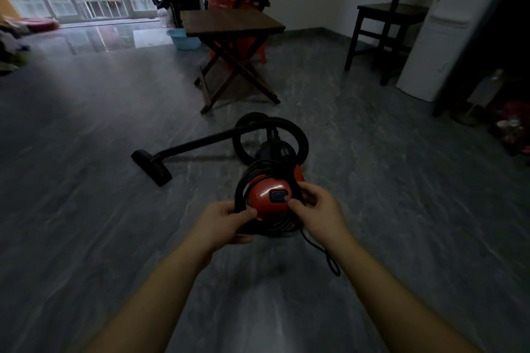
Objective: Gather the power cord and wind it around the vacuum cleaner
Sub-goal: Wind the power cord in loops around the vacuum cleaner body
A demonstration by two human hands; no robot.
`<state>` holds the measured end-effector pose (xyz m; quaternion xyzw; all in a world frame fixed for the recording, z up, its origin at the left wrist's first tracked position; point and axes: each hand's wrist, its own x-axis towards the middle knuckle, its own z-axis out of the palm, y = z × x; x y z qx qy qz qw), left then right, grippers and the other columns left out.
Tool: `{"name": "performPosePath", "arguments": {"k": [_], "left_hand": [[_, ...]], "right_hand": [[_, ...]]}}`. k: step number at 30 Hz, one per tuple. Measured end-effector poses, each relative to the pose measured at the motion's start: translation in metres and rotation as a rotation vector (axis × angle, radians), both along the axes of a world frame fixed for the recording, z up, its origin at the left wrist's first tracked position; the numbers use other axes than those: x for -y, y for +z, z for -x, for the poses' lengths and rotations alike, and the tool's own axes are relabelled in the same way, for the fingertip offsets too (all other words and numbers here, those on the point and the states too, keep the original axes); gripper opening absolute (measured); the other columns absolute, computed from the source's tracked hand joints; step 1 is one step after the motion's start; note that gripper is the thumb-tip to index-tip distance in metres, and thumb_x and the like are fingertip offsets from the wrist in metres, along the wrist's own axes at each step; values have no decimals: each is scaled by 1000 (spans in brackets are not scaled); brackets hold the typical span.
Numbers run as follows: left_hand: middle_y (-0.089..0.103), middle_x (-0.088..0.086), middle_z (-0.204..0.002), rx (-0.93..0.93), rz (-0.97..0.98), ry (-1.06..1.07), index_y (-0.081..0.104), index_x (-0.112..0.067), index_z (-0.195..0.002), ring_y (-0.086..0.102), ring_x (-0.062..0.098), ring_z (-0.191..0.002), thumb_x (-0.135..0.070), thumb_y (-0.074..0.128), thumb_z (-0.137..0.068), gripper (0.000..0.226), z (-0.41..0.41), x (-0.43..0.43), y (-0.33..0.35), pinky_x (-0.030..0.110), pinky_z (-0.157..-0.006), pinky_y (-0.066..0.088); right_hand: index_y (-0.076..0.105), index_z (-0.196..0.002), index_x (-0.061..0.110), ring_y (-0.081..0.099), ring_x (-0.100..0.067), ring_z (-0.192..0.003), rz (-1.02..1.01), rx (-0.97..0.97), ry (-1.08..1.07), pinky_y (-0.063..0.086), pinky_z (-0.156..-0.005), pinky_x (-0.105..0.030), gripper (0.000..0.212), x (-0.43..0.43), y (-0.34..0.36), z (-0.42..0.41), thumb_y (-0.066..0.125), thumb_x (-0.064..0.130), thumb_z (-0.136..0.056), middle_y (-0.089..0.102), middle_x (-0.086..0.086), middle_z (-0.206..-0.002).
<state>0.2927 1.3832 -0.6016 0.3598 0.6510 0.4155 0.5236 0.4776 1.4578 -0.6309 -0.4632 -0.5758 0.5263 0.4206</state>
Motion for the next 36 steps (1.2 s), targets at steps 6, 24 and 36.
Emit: {"name": "performPosePath", "arguments": {"k": [6, 24, 36], "left_hand": [[75, 17, -97, -157, 24, -55, 70, -6, -103, 74, 28, -88, -18, 67, -91, 18, 5, 3, 6, 34, -72, 60], [71, -16, -91, -834, -337, -387, 72, -32, -107, 57, -14, -75, -36, 78, -78, 30, 2, 4, 2, 1, -68, 40], [72, -2, -72, -450, -205, -295, 76, -16, -93, 63, -2, -57, -22, 73, -86, 9, -3, 2, 10, 14, -53, 49]], "right_hand": [[70, -106, 24, 71, -16, -97, -47, 45, 117, 56, -89, -31, 30, -4, 2, -6, 67, 0, -88, 75, -3, -103], [75, -103, 28, 70, -8, -97, -82, 412, 522, 56, -90, -27, 27, 3, 17, -11, 66, 7, -88, 75, 5, -99], [69, -109, 2, 71, -1, -82, 7, 229, 400, 54, -66, -13, 21, 5, 31, -8, 63, -4, -90, 72, -7, -101]]}}
